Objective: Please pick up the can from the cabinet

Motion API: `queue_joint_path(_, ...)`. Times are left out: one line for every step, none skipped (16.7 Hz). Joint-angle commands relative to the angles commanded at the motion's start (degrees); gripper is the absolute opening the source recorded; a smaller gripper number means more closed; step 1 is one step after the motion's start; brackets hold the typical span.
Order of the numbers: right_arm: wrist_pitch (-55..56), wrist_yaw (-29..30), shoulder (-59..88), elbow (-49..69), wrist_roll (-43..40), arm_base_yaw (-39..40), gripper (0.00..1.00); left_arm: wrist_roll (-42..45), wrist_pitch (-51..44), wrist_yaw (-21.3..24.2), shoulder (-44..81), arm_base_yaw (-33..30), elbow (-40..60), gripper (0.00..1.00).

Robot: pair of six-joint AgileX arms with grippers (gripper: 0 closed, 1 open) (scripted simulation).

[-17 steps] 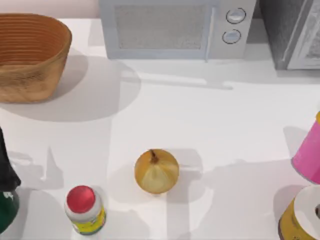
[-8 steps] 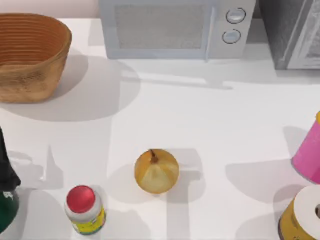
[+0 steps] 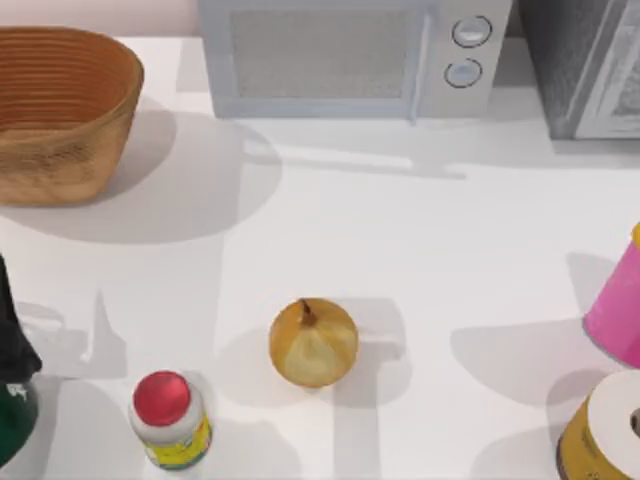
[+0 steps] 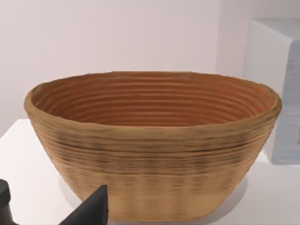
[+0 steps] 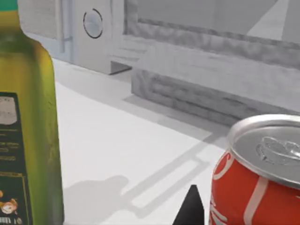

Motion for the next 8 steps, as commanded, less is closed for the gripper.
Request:
queue_joint_path(0.0,0.0,0.0,0.0,0.0,0.0,0.0,0.0,0.0,0.0,0.0,0.0,0.0,1.0)
queue_joint_path(0.0,0.0,0.0,0.0,0.0,0.0,0.0,0.0,0.0,0.0,0.0,0.0,0.0,1.0)
queue_joint_path(0.0,0.0,0.0,0.0,0.0,0.0,0.0,0.0,0.0,0.0,0.0,0.0,0.0,1.0)
queue_joint_path(0.0,0.0,0.0,0.0,0.0,0.0,0.0,0.0,0.0,0.0,0.0,0.0,0.0,1.0)
queue_joint_path(-0.04,6.55,3.63,6.79,0.17,0.56,0.0,0.0,0.0,0.0,0.0,0.0,0.0,1.0)
queue_joint_path(-0.2,6.46,3.47,6.57,-0.01,0.71,0.0,0.0,0.0,0.0,0.0,0.0,0.0,1.0)
queue_joint_path(-0.66,6.2,3.04,5.87,-0.53,1.15,0.0,0.0,0.0,0.0,0.0,0.0,0.0,1.0)
queue_joint_path(-1.21,5.86,2.5,4.87,-1.19,1.68,0.0,0.0,0.0,0.0,0.0,0.0,0.0,1.0)
